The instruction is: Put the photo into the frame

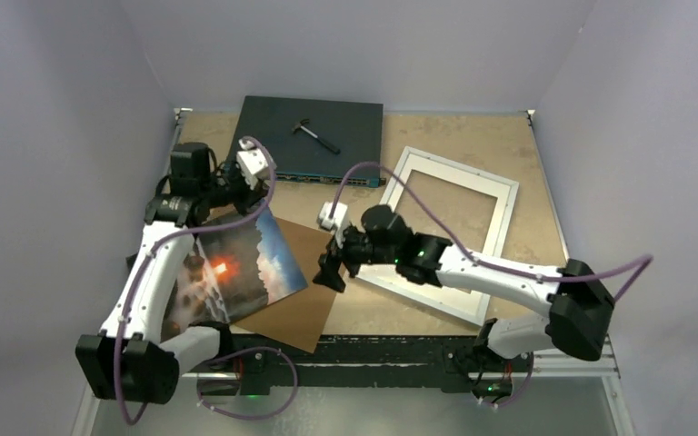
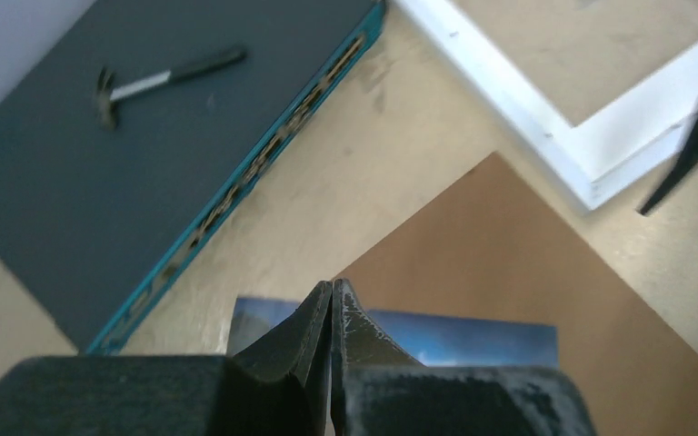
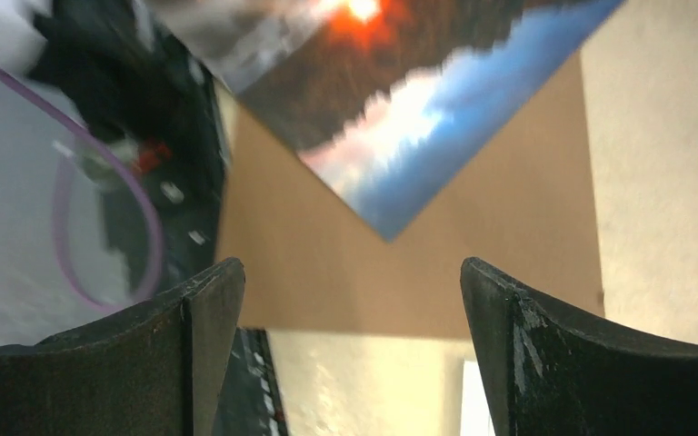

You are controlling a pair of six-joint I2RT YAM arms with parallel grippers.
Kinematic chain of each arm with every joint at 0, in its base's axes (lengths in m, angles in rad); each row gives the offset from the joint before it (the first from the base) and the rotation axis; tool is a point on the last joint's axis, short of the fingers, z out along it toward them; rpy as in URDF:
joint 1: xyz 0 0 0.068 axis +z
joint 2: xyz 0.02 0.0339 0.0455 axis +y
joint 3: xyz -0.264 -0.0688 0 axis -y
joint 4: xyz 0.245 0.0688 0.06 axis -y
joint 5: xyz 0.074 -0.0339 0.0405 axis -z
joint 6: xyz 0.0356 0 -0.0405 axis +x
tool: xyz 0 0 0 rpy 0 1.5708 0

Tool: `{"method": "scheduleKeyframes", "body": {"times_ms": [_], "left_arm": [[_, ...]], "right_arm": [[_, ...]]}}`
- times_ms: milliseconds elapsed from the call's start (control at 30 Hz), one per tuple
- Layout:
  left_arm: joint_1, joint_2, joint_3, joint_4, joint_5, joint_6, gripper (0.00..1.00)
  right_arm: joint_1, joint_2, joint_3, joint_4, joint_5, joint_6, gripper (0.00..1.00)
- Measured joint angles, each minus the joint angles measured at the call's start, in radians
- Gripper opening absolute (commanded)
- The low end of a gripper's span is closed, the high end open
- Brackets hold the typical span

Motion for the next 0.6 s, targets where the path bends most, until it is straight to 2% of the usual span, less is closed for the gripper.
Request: {"method": "scheduleKeyframes", "body": {"times_ms": [133, 333, 467, 600], "left_arm": [[0.166, 0.117, 0.085, -0.093, -0.012, 0.002, 0.00], [0.359, 0.334, 0.200, -0.220, -0.081, 0.076, 0.00], [0.422, 0.396, 0.168, -0.226, -0.187, 0.093, 0.00], [0.435, 0.398, 0.088, -0.155, -0.336, 0.108, 0.00]], "right_arm": [[0.088, 0.073, -0.109, 0.039, 0.130, -0.124, 0.92], [0.204, 0.217, -0.104, 0.198, 0.296, -0.332, 0.91], [0.299, 0.326, -0.092, 0.325, 0.378, -0.446, 0.90], [0.367, 0.424, -0.084, 0.450, 0.445, -0.530, 0.89]]}}
